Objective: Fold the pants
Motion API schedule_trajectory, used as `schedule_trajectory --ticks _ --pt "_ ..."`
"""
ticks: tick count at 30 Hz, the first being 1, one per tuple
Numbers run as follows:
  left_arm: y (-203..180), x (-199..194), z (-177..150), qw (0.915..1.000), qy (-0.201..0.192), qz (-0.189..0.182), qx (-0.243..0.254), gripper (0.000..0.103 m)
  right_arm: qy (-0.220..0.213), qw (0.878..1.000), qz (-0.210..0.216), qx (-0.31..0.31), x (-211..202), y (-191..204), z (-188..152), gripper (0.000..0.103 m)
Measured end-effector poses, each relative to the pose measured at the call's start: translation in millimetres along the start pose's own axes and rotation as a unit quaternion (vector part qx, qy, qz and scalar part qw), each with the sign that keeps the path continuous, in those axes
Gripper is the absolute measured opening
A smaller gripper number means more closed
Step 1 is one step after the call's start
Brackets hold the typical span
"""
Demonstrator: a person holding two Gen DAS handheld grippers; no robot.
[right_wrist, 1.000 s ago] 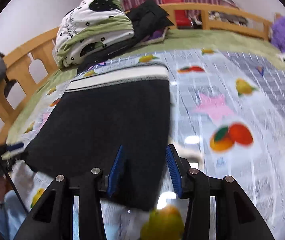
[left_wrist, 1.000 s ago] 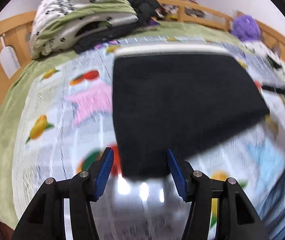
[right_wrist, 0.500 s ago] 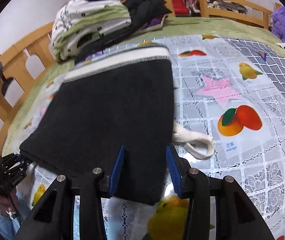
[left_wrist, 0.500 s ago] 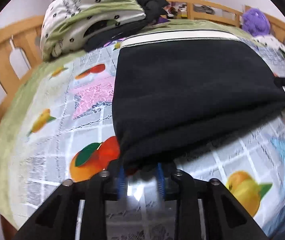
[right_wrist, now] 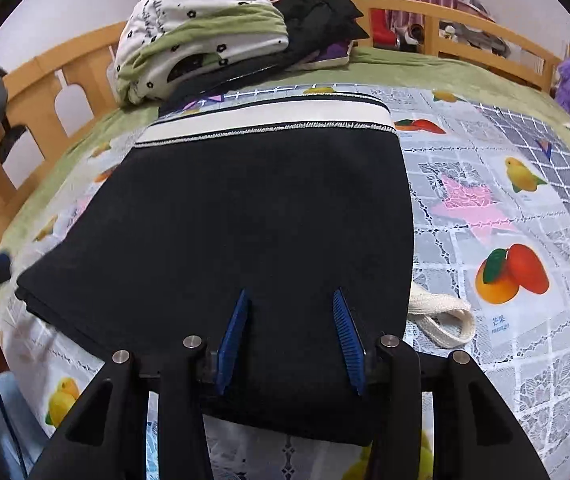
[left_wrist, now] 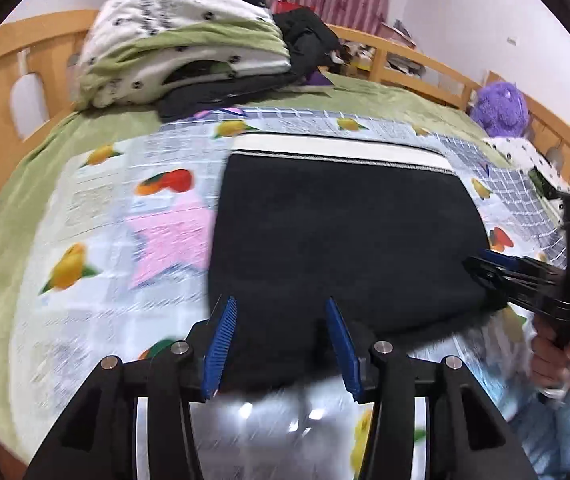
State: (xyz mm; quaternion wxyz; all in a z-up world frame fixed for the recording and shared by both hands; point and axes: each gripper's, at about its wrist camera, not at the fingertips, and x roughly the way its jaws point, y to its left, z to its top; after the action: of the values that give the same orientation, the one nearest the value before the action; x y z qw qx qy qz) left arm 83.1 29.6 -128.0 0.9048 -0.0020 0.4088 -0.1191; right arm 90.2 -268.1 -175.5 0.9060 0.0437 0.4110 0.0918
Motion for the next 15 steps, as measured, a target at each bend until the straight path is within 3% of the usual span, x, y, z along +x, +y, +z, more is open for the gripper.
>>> schedule_trajectory --ticks 2,3,5,8,12,15 --pt "-4 33 -7 0.9992 0.038 0.009 0.003 0.046 0.005 1.000 0.012 0.014 -3 -7 0 0.043" --pt "-4 37 -11 0.9994 0.033 0.012 0.005 0.048 0.004 0.999 0.017 0.027 -6 -13 -1 0.038" --pt "-1 32 -20 0.9999 0.009 0.001 0.004 0.048 0.002 0.999 0.024 0.047 -12 -23 -4 0.033" --pt "6 30 -20 0.9996 0.014 -0.019 -0.019 0.048 0.012 0.997 0.022 0.067 -10 -36 -7 0.032" --pt "4 33 -13 0.9991 0.036 -0.003 -0.022 0.048 0.025 0.998 0.001 0.058 -4 -29 -6 0.032" --pt "1 19 -8 0.9982 0.048 0.006 -0.036 0.046 0.033 0.996 0.008 0.077 -8 -33 -4 0.032"
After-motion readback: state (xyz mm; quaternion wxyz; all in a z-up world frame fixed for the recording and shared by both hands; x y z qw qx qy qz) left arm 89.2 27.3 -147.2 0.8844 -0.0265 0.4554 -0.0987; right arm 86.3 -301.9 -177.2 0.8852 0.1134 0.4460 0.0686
